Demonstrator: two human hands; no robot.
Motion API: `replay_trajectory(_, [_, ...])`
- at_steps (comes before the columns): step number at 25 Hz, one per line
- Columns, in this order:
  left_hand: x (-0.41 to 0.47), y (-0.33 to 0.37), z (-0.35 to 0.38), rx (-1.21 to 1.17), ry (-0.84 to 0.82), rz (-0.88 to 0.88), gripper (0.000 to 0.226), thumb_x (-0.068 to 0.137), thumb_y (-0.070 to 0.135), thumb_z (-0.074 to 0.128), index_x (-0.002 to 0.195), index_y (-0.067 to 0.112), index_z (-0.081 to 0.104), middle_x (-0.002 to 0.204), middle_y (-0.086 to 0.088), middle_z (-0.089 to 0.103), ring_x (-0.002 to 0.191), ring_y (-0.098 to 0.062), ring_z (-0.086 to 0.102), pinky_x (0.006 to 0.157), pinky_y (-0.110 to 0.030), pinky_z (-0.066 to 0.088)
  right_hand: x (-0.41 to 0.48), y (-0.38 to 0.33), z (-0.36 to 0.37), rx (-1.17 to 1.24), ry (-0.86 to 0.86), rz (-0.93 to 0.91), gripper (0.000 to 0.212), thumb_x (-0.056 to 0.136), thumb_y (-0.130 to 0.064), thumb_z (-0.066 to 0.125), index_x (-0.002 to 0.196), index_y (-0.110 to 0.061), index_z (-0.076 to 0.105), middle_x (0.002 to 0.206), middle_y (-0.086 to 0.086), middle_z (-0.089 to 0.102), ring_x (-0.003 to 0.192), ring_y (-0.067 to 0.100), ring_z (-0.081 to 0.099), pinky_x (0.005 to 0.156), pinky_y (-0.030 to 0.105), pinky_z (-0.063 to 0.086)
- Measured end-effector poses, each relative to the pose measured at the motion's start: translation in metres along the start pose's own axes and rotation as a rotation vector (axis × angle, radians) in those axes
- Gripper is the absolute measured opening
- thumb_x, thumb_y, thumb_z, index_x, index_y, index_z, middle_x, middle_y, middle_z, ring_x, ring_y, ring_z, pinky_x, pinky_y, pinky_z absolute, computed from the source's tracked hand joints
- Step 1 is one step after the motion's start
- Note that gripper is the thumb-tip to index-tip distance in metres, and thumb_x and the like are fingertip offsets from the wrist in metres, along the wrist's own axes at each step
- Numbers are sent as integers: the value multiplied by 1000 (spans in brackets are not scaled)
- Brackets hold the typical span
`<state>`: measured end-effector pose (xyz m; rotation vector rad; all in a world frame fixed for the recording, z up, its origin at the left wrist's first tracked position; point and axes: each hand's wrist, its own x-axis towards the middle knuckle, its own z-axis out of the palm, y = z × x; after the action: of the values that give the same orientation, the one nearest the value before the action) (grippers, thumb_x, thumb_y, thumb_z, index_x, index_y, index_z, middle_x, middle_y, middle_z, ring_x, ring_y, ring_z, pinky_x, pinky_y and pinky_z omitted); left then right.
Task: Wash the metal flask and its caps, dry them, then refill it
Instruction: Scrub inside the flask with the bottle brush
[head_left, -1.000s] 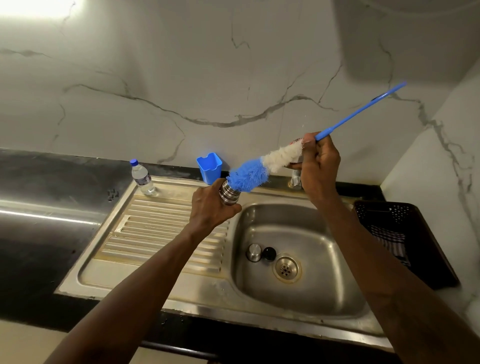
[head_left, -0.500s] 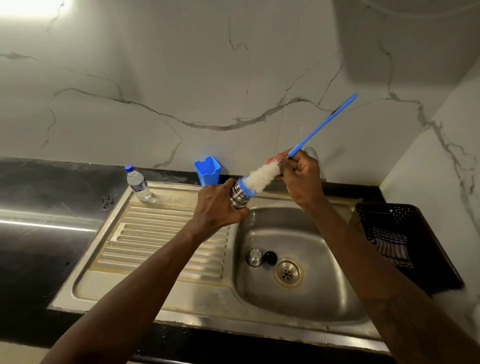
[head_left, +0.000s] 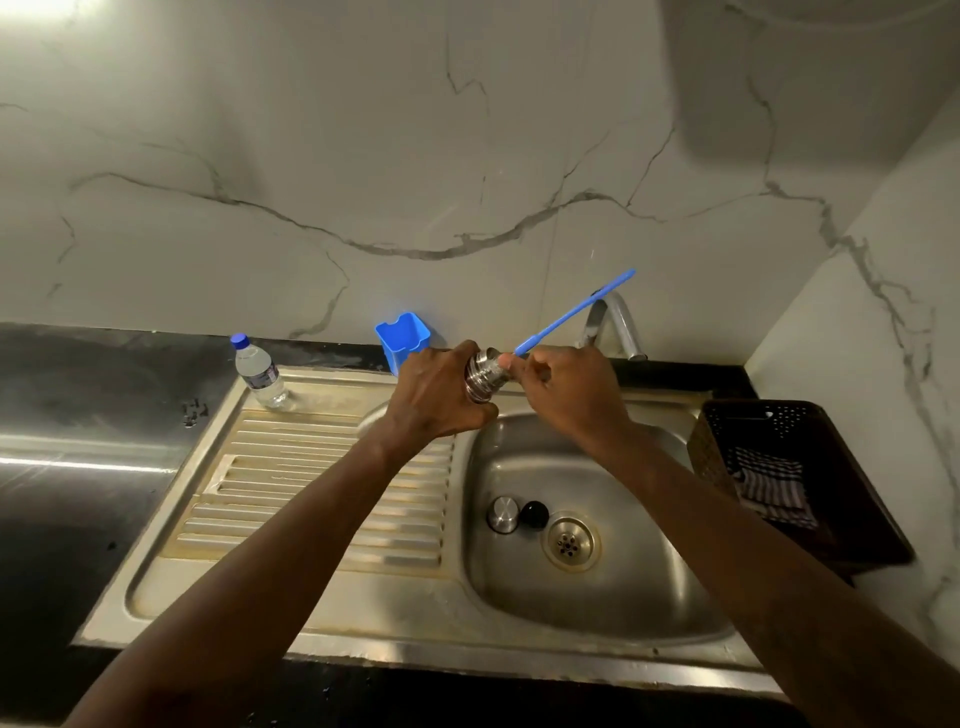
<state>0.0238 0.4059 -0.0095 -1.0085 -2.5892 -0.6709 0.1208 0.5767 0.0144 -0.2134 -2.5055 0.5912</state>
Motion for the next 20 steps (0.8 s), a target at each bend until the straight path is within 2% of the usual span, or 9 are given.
replay_trajectory(2, [3, -6, 0, 40, -17, -12, 52, 53, 53, 68, 91, 17, 64, 66, 2, 64, 60, -30, 61, 57, -28, 40, -8, -1, -9, -122, 173, -272, 41, 92, -44, 74, 66, -14, 62, 62, 1, 62, 57, 24, 61, 55, 32, 51])
replay_trajectory(4, [1, -9, 3, 52, -38, 31, 60, 53, 50, 73, 106, 21, 70, 74, 2, 70, 65, -29, 64, 60, -29, 46, -4, -3, -19, -214, 143, -575, 18, 94, -28, 73, 90, -10, 72, 104, 10, 74, 101, 29, 70, 100, 41, 50])
replay_trajectory(6, [-4, -8, 5, 22, -49, 84, 67, 55, 48, 76, 117, 25, 70, 81, 4, 72, 68, -26, 66, 62, -30, 49, 17, 2, -30, -481, -22, -722, 25, 100, -31, 59, 109, -14, 73, 116, 10, 73, 122, 33, 62, 122, 55, 20])
replay_trajectory(7, [-5, -7, 4, -1, -47, 88, 65, 55, 48, 78, 116, 25, 70, 80, 5, 71, 67, -24, 64, 62, -29, 48, 25, 8, -34, -542, -146, -730, 32, 101, -34, 49, 111, -16, 73, 107, 8, 74, 112, 32, 66, 119, 57, 26])
replay_trajectory(9, [-5, -7, 1, -17, -35, 91, 57, 54, 50, 77, 103, 23, 69, 73, 5, 67, 62, -24, 60, 60, -27, 43, 23, 16, -36, -515, -317, -712, 35, 101, -33, 42, 110, -14, 70, 86, 7, 70, 76, 27, 66, 76, 44, 51])
replay_trajectory(11, [-7, -5, 0, 3, -37, 112, 49, 54, 52, 72, 93, 22, 66, 68, 5, 65, 58, -24, 60, 57, -27, 42, 5, 12, -32, -467, -386, -676, 15, 93, -23, 63, 99, -11, 68, 74, 6, 62, 56, 24, 58, 49, 30, 36])
replay_trajectory(14, [-19, -2, 6, 2, -35, 176, 48, 57, 49, 73, 95, 22, 65, 71, 4, 65, 59, -23, 61, 57, -28, 47, 3, -4, -31, -400, -478, -615, 13, 80, -18, 79, 89, -13, 70, 69, 3, 62, 49, 20, 51, 51, 25, 30])
replay_trajectory(16, [-24, -4, 6, -18, 26, 179, 50, 59, 48, 78, 99, 20, 66, 72, 4, 65, 57, -18, 58, 56, -27, 46, 18, -6, -33, -391, -501, -498, 3, 86, -19, 68, 88, -17, 68, 72, 0, 59, 57, 17, 48, 57, 28, 33])
replay_trajectory(20, [-20, -18, 4, 49, 72, 207, 53, 60, 44, 81, 104, 17, 68, 75, -1, 67, 60, -22, 61, 56, -29, 48, -9, -19, -20, -268, -557, -260, 12, 98, -24, 57, 94, -19, 68, 69, -6, 54, 61, 14, 54, 60, 27, 38])
